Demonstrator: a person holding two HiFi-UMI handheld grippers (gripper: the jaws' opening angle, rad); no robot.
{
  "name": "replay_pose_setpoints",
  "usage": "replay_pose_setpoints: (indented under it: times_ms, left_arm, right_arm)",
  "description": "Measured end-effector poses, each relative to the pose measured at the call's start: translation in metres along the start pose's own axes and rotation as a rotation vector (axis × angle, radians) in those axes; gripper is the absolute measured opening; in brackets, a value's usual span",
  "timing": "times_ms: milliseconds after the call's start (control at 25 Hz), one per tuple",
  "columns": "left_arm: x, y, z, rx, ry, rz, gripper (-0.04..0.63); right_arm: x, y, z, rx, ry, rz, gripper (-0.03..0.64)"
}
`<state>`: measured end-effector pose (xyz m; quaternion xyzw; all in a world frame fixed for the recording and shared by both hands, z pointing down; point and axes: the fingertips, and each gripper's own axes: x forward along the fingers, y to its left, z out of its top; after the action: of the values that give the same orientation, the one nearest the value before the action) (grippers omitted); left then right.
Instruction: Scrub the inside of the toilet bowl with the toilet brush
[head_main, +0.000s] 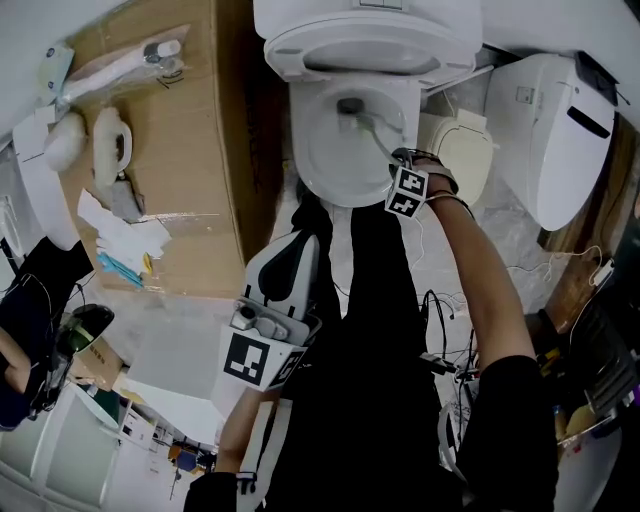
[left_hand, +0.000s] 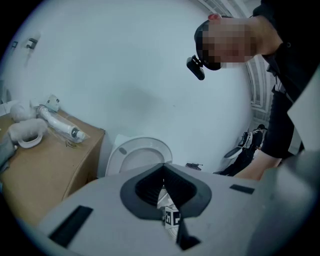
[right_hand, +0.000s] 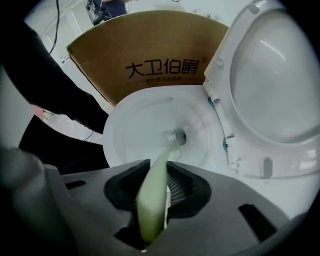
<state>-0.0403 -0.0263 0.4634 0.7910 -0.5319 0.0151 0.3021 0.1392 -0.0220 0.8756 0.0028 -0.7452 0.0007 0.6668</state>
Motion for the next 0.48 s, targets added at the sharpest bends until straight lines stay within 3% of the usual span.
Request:
replay_pose_setpoints:
  times_ms: [160,360,480]
  left_arm:
    - [0.0,0.002,0.004,-0.003,-0.016,0.02,0.008]
    - [-0.003,0.005,0.008,-0.02,-0.037,0.045,0.008]
    - [-0.006,0.007,0.009,-0.03,-0.049,0.055,0.008]
  right_arm:
    - [-0.006,-0.032,-0.002,-0.181,0.029,-0.051,0.114]
    - [-0.017,-0.056,0.009,-0.51,0.07,-0.078,0.114]
    - [-0.021,-0.06,0.023,-0.61,0.068,-0.09,0.114]
